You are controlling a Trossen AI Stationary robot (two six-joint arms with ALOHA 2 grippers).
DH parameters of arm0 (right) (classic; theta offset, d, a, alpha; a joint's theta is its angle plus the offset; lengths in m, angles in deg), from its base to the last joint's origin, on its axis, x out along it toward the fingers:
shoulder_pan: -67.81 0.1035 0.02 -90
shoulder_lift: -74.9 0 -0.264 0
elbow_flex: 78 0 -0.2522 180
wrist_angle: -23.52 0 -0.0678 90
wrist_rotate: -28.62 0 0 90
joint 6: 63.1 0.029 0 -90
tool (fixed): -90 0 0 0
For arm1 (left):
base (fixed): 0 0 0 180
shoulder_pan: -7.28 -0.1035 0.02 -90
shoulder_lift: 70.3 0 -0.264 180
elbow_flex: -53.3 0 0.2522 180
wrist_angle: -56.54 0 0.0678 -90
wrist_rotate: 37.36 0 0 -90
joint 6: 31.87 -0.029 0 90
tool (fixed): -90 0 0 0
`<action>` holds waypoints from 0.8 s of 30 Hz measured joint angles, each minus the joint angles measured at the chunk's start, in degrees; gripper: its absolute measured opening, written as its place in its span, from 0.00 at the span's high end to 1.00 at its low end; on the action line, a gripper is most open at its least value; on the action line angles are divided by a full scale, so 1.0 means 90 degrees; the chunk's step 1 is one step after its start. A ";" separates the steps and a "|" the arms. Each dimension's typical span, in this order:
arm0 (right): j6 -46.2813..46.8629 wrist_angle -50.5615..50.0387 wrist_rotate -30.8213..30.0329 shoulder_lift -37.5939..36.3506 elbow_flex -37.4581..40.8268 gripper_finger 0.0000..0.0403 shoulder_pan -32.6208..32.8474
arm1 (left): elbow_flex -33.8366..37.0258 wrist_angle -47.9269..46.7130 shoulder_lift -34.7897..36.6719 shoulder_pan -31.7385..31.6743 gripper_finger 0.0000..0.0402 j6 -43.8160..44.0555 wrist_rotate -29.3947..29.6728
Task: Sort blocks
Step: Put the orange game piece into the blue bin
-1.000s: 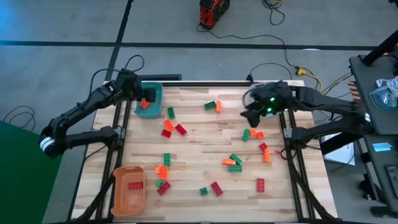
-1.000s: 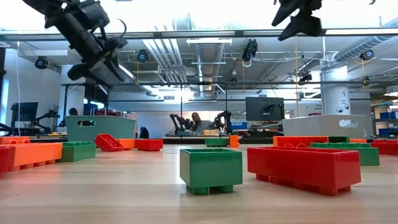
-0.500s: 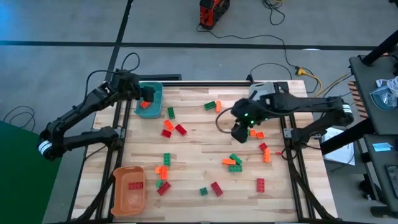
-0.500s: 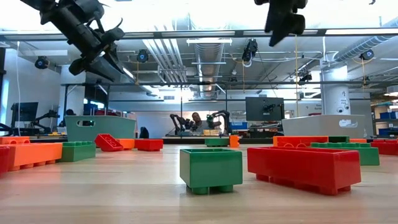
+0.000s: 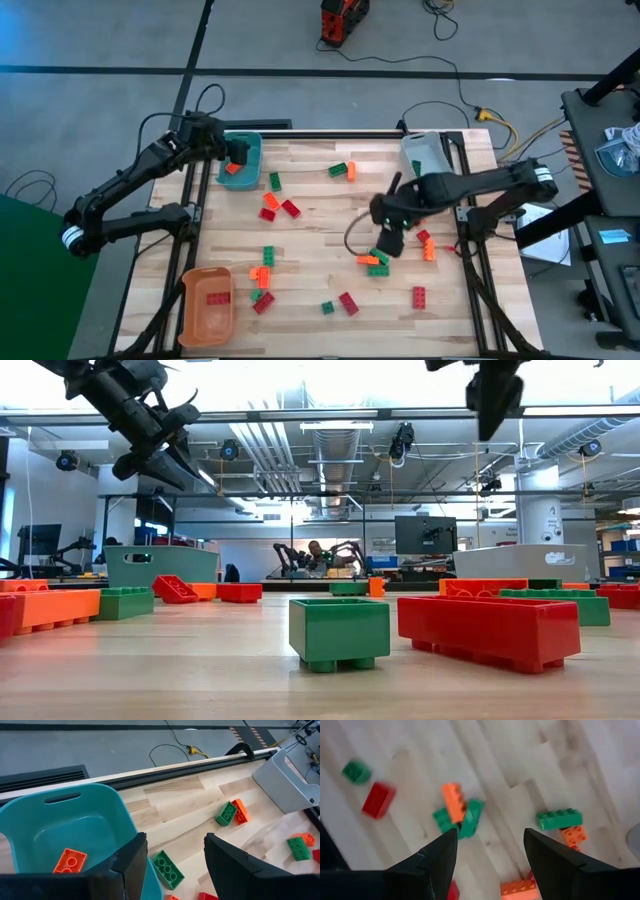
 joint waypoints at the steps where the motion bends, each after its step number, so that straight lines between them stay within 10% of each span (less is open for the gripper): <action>1: 0.0010 -0.0015 -0.0003 -0.0018 0.0040 0.46 0.0107 | -0.0002 0.0002 0.0000 0.0000 0.57 -0.0025 0.0000; 24: 0.2841 0.0823 0.0277 -0.0321 0.2518 0.46 0.1611 | -0.0002 -0.0005 0.0000 0.0000 0.57 -0.0178 -0.0010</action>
